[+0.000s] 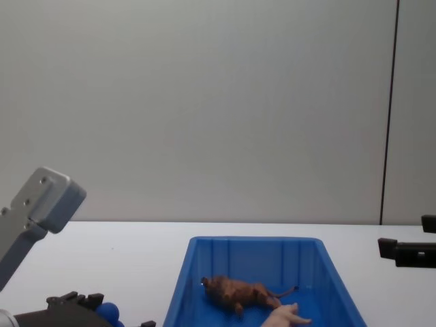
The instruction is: Pick up the two dolls from the table and place them into the box.
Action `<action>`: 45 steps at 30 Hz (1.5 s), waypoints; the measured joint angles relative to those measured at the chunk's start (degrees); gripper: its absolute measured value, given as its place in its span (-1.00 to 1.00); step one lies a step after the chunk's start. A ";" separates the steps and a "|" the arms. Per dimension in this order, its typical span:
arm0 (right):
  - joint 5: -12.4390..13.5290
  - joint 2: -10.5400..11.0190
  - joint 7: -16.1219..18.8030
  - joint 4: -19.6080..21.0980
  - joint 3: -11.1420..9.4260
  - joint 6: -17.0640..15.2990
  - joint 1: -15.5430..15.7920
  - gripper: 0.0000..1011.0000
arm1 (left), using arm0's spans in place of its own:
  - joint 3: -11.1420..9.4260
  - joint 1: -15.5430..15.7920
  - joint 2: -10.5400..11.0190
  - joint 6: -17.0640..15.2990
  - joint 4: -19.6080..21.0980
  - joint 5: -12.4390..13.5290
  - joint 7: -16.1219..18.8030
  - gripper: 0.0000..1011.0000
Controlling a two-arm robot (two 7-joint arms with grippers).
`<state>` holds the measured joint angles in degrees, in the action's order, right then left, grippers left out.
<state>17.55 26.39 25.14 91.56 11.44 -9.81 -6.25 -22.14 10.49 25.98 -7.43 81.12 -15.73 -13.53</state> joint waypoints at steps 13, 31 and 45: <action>0.00 0.00 0.00 0.00 0.00 0.00 0.00 0.98 | 0.01 0.47 -0.38 -1.64 -0.33 0.38 -0.56 0.98; 0.00 0.00 0.00 0.00 0.00 0.00 0.00 0.98 | 1.12 -1.84 1.49 -2.52 2.56 -0.87 1.35 0.75; 0.00 0.00 0.00 0.00 0.00 0.00 0.00 0.98 | 1.50 -2.79 1.98 -2.41 3.57 -1.31 2.13 -0.05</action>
<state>17.55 26.39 25.14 91.56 11.44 -9.81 -6.25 -20.64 7.70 27.97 -9.84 84.68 -17.04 -11.40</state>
